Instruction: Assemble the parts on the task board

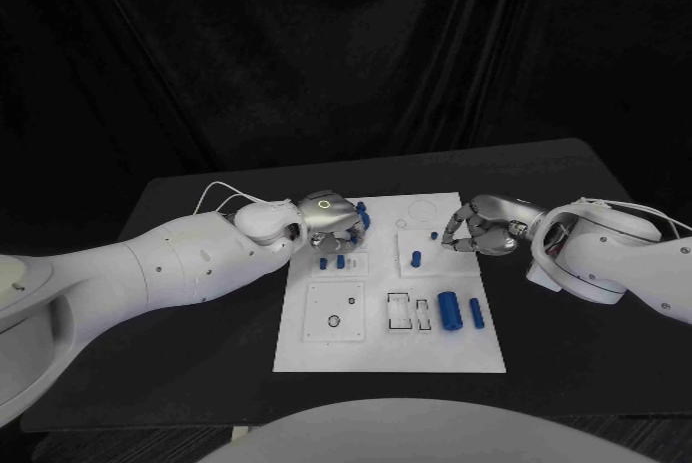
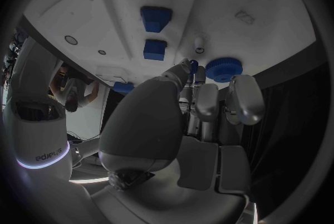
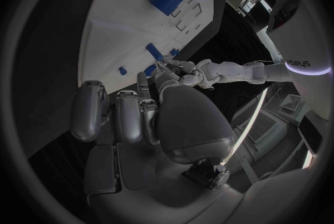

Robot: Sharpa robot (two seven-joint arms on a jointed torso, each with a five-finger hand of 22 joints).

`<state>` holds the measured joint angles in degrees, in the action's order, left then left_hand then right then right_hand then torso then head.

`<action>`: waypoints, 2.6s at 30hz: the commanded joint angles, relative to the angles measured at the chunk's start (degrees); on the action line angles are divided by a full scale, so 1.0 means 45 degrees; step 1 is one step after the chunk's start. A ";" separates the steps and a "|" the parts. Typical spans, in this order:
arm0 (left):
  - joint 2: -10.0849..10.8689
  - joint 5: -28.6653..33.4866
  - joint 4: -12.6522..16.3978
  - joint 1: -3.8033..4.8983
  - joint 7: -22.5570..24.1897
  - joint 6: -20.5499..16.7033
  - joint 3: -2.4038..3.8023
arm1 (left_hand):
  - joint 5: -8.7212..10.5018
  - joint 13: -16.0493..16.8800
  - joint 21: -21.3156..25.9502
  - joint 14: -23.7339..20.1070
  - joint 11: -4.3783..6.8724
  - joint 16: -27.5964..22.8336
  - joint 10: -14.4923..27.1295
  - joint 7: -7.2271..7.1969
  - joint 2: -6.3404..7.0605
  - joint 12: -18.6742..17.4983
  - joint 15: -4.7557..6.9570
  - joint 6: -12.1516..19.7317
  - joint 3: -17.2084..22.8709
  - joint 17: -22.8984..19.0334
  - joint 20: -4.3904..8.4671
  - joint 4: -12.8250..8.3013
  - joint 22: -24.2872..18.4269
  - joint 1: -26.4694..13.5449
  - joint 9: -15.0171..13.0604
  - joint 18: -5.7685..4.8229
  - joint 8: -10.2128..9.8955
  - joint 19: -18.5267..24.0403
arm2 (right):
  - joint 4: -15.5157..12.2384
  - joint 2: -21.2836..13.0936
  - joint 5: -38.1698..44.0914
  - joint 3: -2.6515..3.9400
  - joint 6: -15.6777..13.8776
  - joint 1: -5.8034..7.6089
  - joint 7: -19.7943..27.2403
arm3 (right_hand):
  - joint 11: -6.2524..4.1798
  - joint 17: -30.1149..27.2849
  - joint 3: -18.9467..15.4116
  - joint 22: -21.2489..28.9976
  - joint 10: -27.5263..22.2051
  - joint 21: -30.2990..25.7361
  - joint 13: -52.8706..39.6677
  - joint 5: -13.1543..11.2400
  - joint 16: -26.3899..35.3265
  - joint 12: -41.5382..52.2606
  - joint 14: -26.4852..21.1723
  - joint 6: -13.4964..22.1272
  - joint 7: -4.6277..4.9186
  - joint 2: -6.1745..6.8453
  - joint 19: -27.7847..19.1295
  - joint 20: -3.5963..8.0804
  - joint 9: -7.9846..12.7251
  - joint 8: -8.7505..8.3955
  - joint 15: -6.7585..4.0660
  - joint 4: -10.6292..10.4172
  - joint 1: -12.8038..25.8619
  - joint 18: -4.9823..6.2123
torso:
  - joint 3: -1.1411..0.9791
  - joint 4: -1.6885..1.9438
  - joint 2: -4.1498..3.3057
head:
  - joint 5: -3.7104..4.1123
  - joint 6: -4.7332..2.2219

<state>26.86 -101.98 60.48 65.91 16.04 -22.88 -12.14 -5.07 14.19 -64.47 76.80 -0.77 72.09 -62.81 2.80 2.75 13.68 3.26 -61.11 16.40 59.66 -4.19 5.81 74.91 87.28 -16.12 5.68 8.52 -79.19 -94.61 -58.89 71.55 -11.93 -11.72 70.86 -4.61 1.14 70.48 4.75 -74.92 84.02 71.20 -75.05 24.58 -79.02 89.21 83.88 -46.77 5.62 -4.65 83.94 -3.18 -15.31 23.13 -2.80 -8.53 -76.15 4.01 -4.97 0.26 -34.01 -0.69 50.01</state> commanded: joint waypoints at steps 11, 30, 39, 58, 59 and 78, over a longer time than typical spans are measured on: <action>0.1004 -0.0065 0.1243 0.0660 0.0091 0.0528 0.0013 | 0.0433 -0.0315 0.0109 0.0006 0.0373 -0.0486 -0.0317 -0.0144 0.0028 -0.0698 0.0035 0.0014 -0.0042 -0.0479 0.0008 0.0317 0.1871 -0.0054 0.0095 -0.0150 -0.0393 -0.0064 | 0.0002 0.0038 -0.0068 0.0009 0.0121 -0.0064 -0.0092 | -0.0067 -0.0058 0.0062 -0.2167 0.1052 -0.0102 -0.2836 0.0050 0.0114 -0.0073 0.0592 -0.0081 -0.0009 0.0009 0.0146 0.0066 -0.0016 0.0001 -0.0103 0.0017 -0.0147 -0.0002 | 0.0000 0.0003 -0.0001 | -0.0069 -0.0002; 0.1554 -0.0064 0.1389 0.0713 -0.0299 0.0988 0.0007 | 0.0467 -0.0483 0.0942 -0.0475 0.0363 -0.1195 -0.0290 -0.0159 0.0145 -0.1152 -0.0015 0.0014 0.0006 -0.1314 -0.0020 0.0523 0.1682 -0.0062 0.0130 -0.0026 -0.0570 0.0335 | 0.0083 0.0125 -0.0156 0.0009 0.0140 -0.0080 -0.0119 | -0.0070 -0.0054 0.0075 -0.2166 0.1021 -0.0109 -0.2781 0.0047 0.0113 -0.0101 0.0592 -0.0081 -0.0011 0.0007 0.0144 0.0068 -0.0018 -0.0001 -0.0105 0.0032 -0.0157 0.0000 | -0.0027 -0.0012 0.0031 | -0.0105 -0.0002; 0.1397 -0.0064 0.1226 0.0644 -0.0376 0.0974 0.0005 | 0.0466 -0.0498 0.1019 -0.0507 0.0360 -0.1237 -0.0290 -0.0158 0.0171 -0.1196 -0.0024 0.0037 0.0005 -0.1355 -0.0025 0.0542 0.1666 -0.0064 0.0139 -0.0016 -0.0601 0.0374 | 0.0060 0.0077 -0.0157 0.0009 0.0117 -0.0087 -0.0114 | -0.0070 -0.0054 0.0075 -0.2166 0.1021 -0.0109 -0.2781 0.0047 0.0113 -0.0101 0.0592 -0.0081 -0.0011 0.0007 0.0144 0.0068 -0.0018 -0.0001 -0.0105 0.0032 -0.0157 0.0000 | -0.0023 -0.0017 0.0028 | -0.0069 -0.0002; 0.1166 -0.0065 0.1111 0.0494 -0.0406 0.1200 0.0004 | 0.0466 -0.0518 0.1076 -0.0531 0.0352 -0.1267 -0.0278 -0.0155 0.0192 -0.1259 -0.0036 0.0079 0.0006 -0.1377 -0.0033 0.0580 0.1657 -0.0079 0.0153 -0.0011 -0.0650 0.0404 | 0.0033 0.0058 -0.0157 0.0009 0.0068 -0.0106 -0.0099 | -0.0072 -0.0056 0.0099 -0.2167 0.1009 -0.0107 -0.2760 0.0045 0.0115 -0.0113 0.0591 -0.0079 -0.0012 0.0007 0.0145 0.0072 -0.0021 -0.0005 -0.0109 0.0058 -0.0174 -0.0001 | -0.0023 -0.0015 0.0027 | -0.0057 -0.0002; 0.1159 -0.0065 0.1108 0.0487 -0.0410 0.1219 0.0004 | 0.0466 -0.0518 0.1076 -0.0531 0.0352 -0.1267 -0.0278 -0.0155 0.0192 -0.1259 -0.0036 0.0079 0.0006 -0.1377 -0.0033 0.0580 0.1657 -0.0079 0.0153 -0.0011 -0.0650 0.0404 | 0.0033 0.0058 -0.0157 0.0009 0.0066 -0.0108 -0.0098 | -0.0072 -0.0056 0.0099 -0.2167 0.1009 -0.0107 -0.2760 0.0045 0.0115 -0.0113 0.0591 -0.0079 -0.0012 0.0007 0.0145 0.0072 -0.0021 -0.0005 -0.0109 0.0058 -0.0174 -0.0001 | -0.0024 -0.0013 0.0027 | -0.0064 -0.0002; 0.1076 -0.0065 0.1025 0.0356 -0.0515 0.1364 0.0003 | 0.0458 -0.0539 0.1149 -0.0572 0.0328 -0.1325 -0.0262 -0.0143 0.0230 -0.1323 -0.0045 0.0111 0.0000 -0.1451 -0.0040 0.0613 0.1645 -0.0096 0.0165 -0.0001 -0.0693 0.0437 | 0.0024 0.0047 -0.0157 0.0009 0.0110 -0.0124 -0.0117 | -0.0074 -0.0063 0.0113 -0.2162 0.1006 -0.0125 -0.2755 0.0046 0.0120 -0.0116 0.0589 -0.0080 -0.0013 0.0007 0.0139 0.0074 -0.0023 -0.0007 -0.0110 0.0075 -0.0186 0.0002 | -0.0027 -0.0019 0.0030 | -0.0051 -0.0002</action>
<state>31.83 -102.05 65.17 67.73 13.67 -17.37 -12.13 -3.16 11.82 -59.64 74.52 0.57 66.45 -64.07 2.15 3.09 7.90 3.06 -60.90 16.54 53.18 -4.40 8.25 74.90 86.93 -15.45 5.72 5.77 -77.52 -94.38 -58.59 70.85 -11.93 -11.35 70.46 -4.63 1.14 70.28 5.07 -74.94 84.03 70.93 -75.08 24.58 -78.71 89.03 84.09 -46.77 5.62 -4.54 83.94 -3.18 -15.36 23.13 -3.00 -8.21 -76.47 4.01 -5.07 0.19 -33.88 -0.90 50.01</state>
